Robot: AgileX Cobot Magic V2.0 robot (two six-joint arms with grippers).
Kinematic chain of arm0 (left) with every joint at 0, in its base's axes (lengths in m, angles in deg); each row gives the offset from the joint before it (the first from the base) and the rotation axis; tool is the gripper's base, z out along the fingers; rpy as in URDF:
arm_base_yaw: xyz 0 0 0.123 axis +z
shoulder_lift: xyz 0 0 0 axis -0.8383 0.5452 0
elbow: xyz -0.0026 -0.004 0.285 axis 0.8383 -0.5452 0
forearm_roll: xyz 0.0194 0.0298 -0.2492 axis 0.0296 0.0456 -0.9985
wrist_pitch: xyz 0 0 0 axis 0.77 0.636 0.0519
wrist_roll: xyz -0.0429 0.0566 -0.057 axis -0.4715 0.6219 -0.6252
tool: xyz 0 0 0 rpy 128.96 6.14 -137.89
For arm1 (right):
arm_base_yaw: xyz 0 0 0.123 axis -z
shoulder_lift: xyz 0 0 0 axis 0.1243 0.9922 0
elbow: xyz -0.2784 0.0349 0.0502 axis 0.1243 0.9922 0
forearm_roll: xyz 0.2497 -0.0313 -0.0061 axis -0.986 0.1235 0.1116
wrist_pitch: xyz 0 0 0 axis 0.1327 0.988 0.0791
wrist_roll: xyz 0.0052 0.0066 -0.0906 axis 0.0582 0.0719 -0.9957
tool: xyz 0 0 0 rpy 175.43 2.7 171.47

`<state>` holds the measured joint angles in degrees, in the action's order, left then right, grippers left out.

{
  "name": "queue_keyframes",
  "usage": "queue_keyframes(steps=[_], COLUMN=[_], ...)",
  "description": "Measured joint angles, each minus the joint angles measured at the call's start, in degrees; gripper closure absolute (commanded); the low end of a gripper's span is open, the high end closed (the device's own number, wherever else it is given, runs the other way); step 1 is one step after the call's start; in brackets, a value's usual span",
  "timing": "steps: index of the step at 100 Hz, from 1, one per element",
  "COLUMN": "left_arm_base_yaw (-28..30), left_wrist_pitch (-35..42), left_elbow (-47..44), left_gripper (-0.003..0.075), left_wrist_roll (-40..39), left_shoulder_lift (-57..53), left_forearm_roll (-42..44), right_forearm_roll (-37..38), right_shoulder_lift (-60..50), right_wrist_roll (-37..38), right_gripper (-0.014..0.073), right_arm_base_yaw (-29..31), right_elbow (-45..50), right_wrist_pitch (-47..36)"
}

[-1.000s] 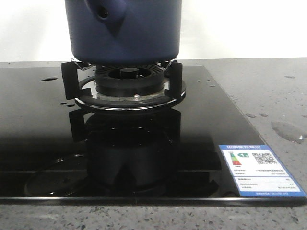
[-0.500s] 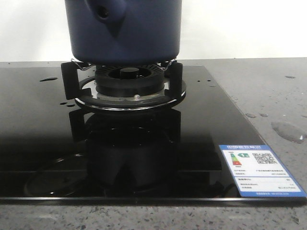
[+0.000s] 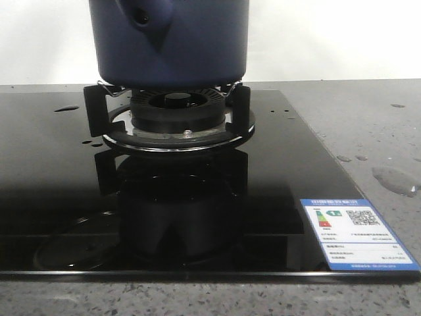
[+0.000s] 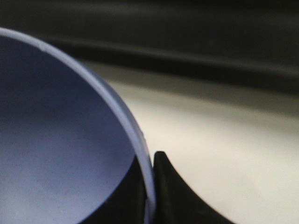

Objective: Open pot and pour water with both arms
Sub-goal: 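Tilt the bowl over the open saucepan to pour water in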

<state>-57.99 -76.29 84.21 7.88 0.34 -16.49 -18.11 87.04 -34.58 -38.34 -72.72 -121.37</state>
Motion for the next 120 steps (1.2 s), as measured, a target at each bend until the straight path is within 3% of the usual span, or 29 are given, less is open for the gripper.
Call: queue_keyframes(steps=[18, 53, 104, 120], left_arm_base_yaw=[0.0, 0.0, 0.0, 0.0], left_wrist_pitch=[0.0, 0.0, -0.3, -4.2], left_elbow=[0.0, 0.0, 0.0, 0.0], left_gripper=[0.0362, 0.0362, 0.0362, 0.0362], left_wrist_roll=[0.0, 0.0, 0.0, 0.0], left_shoulder_lift=[0.0, 0.0, 0.0, 0.0], left_forearm_roll=[0.0, 0.0, 0.0, 0.0], right_forearm_roll=[4.0, 11.3, 11.5, 9.3], right_shoulder_lift=[0.0, 0.0, 0.0, -2.0], right_wrist_roll=[0.7, 1.6, 1.6, 1.8], right_gripper=[0.064, 0.064, 0.064, 0.064], right_arm_base_yaw=[-0.7, -0.9, -0.9, -0.9], right_elbow=[2.5, 2.7, 2.7, 2.2], right_wrist_pitch=[-9.7, -15.6, -15.3, -5.0])
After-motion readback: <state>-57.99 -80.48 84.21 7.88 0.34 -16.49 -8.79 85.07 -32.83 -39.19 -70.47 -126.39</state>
